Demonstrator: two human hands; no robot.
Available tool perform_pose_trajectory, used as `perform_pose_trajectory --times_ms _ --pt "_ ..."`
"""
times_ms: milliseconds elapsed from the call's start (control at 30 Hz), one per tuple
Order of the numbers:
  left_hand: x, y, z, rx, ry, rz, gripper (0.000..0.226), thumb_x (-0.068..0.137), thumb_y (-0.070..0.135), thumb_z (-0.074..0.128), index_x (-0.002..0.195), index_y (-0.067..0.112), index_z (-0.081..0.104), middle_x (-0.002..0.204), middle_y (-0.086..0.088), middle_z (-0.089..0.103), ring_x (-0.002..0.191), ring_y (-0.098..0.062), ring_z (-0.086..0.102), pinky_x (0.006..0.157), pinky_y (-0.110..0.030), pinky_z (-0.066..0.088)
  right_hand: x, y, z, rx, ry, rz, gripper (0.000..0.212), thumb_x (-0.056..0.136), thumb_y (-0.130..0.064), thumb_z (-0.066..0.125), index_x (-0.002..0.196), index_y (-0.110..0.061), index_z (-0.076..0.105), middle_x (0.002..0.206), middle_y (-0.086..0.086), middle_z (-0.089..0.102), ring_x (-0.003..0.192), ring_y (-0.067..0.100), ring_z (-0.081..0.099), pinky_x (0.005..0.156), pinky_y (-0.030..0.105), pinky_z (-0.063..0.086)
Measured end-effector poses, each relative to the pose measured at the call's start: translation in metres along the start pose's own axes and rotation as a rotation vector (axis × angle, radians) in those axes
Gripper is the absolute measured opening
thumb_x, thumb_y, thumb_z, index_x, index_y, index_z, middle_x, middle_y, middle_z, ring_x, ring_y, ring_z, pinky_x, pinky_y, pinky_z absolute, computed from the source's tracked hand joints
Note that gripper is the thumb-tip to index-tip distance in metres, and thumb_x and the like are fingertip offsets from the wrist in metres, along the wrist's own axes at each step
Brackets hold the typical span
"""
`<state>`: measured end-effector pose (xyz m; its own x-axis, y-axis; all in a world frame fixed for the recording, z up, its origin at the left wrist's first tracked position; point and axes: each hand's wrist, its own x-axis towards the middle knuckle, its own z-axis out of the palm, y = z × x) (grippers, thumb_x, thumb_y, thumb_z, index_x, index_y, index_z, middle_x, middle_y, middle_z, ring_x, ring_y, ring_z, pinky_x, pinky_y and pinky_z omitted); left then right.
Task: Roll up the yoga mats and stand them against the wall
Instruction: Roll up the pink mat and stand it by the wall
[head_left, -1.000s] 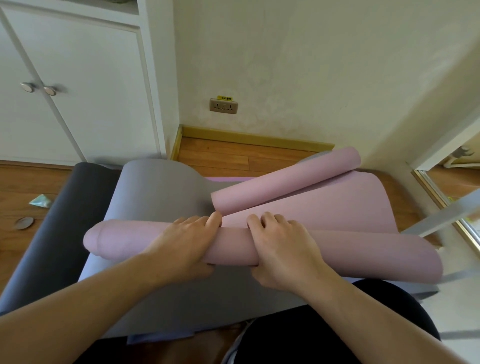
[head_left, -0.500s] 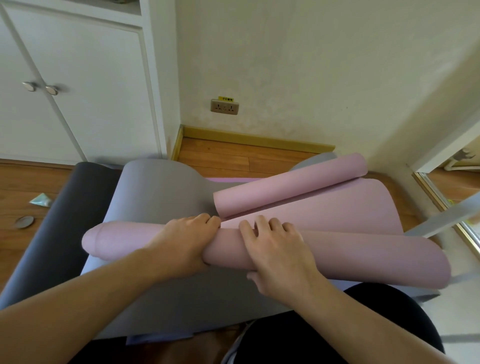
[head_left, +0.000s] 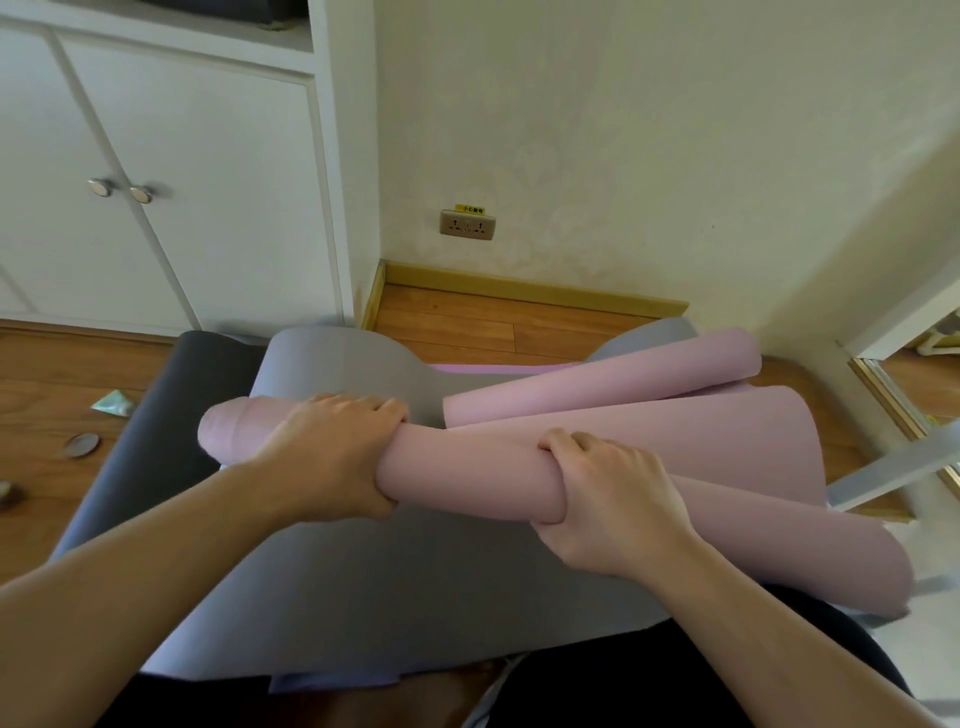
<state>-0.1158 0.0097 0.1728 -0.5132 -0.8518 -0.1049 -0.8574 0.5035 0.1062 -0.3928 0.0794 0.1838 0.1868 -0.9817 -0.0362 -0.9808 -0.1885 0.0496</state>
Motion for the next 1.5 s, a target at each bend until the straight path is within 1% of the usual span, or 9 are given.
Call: perform_pose_trajectory --times_ms 300,600,900,1100,1200,1267,1333,1400,1500 --pt "-0.023 -0.004 -0.046 0.250 0.046 0.011 0.051 0.070 0.072 0.058 0.112 0.043 0.055 0.099 0.016 0.066 0.079 -0.006 0.054 0.072 -0.025 0.044 0.012 -0.008 0.000 0.269 -0.081 -0.017 0.067 0.072 -0.067 0.082 0.125 -0.044 0.048 0.127 -0.018 0.065 0.109 0.011 0.066 0.091 0.033 0.057" --pt "-0.015 0.007 0.010 -0.047 -0.118 -0.072 0.063 0.064 0.070 0.068 0.118 0.040 0.057 0.110 0.011 0.070 0.096 -0.014 0.067 0.085 -0.039 0.059 0.006 -0.016 0.010 -0.105 -0.110 -0.054 0.078 0.071 -0.062 0.076 0.135 -0.030 0.046 0.127 -0.002 0.062 0.111 0.025 0.063 0.095 0.042 0.054" --pt "-0.015 -0.023 -0.004 -0.015 -0.107 -0.062 0.071 0.066 0.069 0.079 0.129 0.047 0.053 0.120 0.021 0.063 0.109 -0.008 0.059 0.102 -0.037 0.050 0.005 -0.003 -0.007 -0.018 -0.092 0.025 0.062 0.073 -0.062 0.068 0.127 -0.039 0.049 0.125 -0.012 0.067 0.110 0.019 0.067 0.087 0.038 0.054" --pt "-0.022 -0.008 -0.006 0.051 -0.012 -0.068 0.059 0.073 0.067 0.068 0.125 0.043 0.053 0.116 0.016 0.065 0.105 -0.010 0.062 0.091 -0.037 0.056 0.011 -0.018 -0.010 -0.072 -0.134 -0.042 0.086 0.068 -0.070 0.078 0.137 -0.033 0.041 0.136 -0.005 0.060 0.121 0.023 0.060 0.101 0.040 0.051" --pt "-0.024 0.004 -0.007 0.038 0.056 -0.025 0.062 0.071 0.074 0.065 0.124 0.043 0.054 0.116 0.018 0.065 0.106 -0.010 0.062 0.088 -0.039 0.057 0.020 -0.034 -0.017 -0.084 -0.097 -0.130 0.075 0.072 -0.066 0.075 0.132 -0.035 0.042 0.127 -0.007 0.064 0.114 0.023 0.064 0.090 0.040 0.054" --pt "-0.026 -0.009 -0.019 -0.177 0.033 -0.087 0.064 0.068 0.081 0.070 0.121 0.047 0.059 0.113 0.026 0.065 0.104 0.000 0.061 0.089 -0.032 0.056 0.024 -0.035 -0.024 -0.071 -0.051 -0.131 0.066 0.077 -0.062 0.072 0.130 -0.037 0.042 0.124 -0.008 0.064 0.112 0.023 0.065 0.085 0.039 0.053" --pt "-0.027 -0.026 -0.033 -0.709 0.152 -0.247 0.038 0.079 0.071 0.075 0.106 0.045 0.072 0.103 0.024 0.072 0.101 0.002 0.065 0.090 -0.030 0.056 0.022 -0.028 -0.029 -0.049 -0.010 -0.090 0.066 0.079 -0.062 0.070 0.134 -0.039 0.041 0.126 -0.010 0.064 0.114 0.022 0.064 0.086 0.040 0.053" --pt "-0.022 -0.035 -0.037 -1.162 0.289 -0.465 0.025 0.097 0.054 0.066 0.095 0.033 0.080 0.098 0.010 0.077 0.103 -0.015 0.070 0.095 -0.041 0.058 0.019 -0.022 -0.030 -0.035 0.031 -0.039 0.070 0.078 -0.065 0.071 0.136 -0.040 0.042 0.127 -0.012 0.064 0.113 0.020 0.064 0.088 0.040 0.053" --pt "-0.018 -0.023 -0.026 -1.420 0.250 -0.594 0.032 0.100 0.049 0.062 0.101 0.023 0.080 0.108 -0.004 0.076 0.107 -0.029 0.069 0.099 -0.058 0.057 0.018 -0.021 -0.028 -0.051 0.045 -0.019 0.077 0.073 -0.068 0.075 0.137 -0.039 0.044 0.126 -0.011 0.065 0.108 0.019 0.066 0.087 0.038 0.055"
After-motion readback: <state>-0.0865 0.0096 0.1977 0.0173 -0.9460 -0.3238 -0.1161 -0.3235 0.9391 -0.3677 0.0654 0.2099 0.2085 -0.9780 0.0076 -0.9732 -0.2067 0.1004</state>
